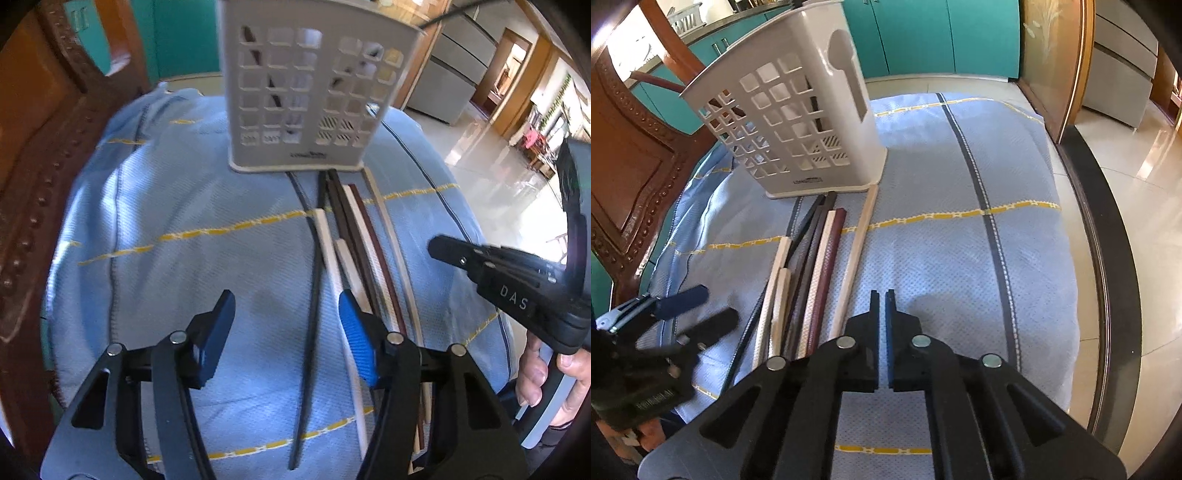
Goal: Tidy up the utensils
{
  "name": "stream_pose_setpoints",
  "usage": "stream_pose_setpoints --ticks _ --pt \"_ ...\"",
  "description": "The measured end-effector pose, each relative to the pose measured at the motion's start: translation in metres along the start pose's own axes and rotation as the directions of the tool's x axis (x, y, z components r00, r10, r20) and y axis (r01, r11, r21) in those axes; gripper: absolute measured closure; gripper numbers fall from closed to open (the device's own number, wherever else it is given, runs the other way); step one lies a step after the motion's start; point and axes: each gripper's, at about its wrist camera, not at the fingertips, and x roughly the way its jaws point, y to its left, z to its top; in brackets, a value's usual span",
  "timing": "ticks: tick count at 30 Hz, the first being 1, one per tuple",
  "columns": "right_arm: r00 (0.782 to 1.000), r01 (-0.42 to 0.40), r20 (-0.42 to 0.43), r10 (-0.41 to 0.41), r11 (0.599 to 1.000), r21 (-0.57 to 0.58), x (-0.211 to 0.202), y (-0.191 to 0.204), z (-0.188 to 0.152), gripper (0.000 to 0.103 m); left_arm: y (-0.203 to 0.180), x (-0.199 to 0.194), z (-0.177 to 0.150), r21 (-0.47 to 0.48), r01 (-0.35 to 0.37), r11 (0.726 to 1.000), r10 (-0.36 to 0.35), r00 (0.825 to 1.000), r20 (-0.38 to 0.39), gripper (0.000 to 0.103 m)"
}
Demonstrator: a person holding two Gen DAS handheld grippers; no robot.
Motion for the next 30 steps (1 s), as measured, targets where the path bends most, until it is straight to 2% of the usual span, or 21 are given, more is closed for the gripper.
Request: stream_pose_setpoints --ticks 7,8,11,13,15,18,21,23,25,26,30 --pt "1.000 -0.023 0.007 0.023 0.999 0.044 0.001 0.000 0.008 0.094 -0.014 0.008 -0.003 0.036 0.031 0.999 -0.031 0.999 -0.007 0.045" --pt "1.000 -0.023 0.006 0.022 0.999 0.039 0.001 0.001 0.009 0.094 -0.016 0.009 -0.004 0.039 0.035 0.999 -0.035 0.999 -0.008 0.047" --pt "1.000 -0.022 -0.001 0.022 0.999 0.028 0.002 0.002 0.007 0.094 -0.023 0.020 -0.009 0.080 0.013 0.997 -0.010 0.999 -0.042 0.066" --pt "1.000 -0.019 -0.003 0.019 0.999 0.028 0.002 0.002 0.006 0.094 -0.027 0.020 -0.010 0.103 -0.005 0.995 0.008 1.000 -0.030 0.071" --pt "1.000 -0.015 -0.002 0.015 0.999 0.029 0.002 0.001 0.006 0.094 -0.025 0.020 -0.009 0.100 -0.001 0.995 0.004 0.999 -0.032 0.090" --pt "1.000 -0.010 -0.005 0.010 1.000 0.026 0.003 0.000 0.005 0.094 -0.016 0.018 -0.006 0.066 0.029 0.997 -0.026 0.999 -0.042 0.093" --pt "1.000 -0.014 -0.002 0.014 1.000 0.012 0.005 0.002 0.006 0.093 -0.004 0.011 -0.004 0.040 0.017 0.999 -0.016 1.000 -0.023 0.095" --pt "1.000 -0.026 0.002 0.026 1.000 0.004 0.009 0.006 0.009 0.088 0.004 0.007 -0.002 0.016 0.009 1.000 -0.009 1.000 -0.012 0.095" --pt "0.999 -0.043 -0.002 0.043 0.999 -0.003 0.016 0.013 0.014 0.077 0.009 0.007 0.000 -0.007 0.001 1.000 -0.001 1.000 -0.011 0.095" --pt "0.999 -0.046 -0.004 0.046 0.999 -0.006 0.019 0.015 0.016 0.075 0.011 0.007 0.000 -0.014 -0.004 1.000 0.004 1.000 -0.011 0.095" --pt "1.000 0.011 -0.010 -0.011 0.998 -0.058 0.035 0.028 0.020 0.075 0.018 0.010 0.000 -0.044 -0.020 0.999 0.019 1.000 -0.019 0.095"
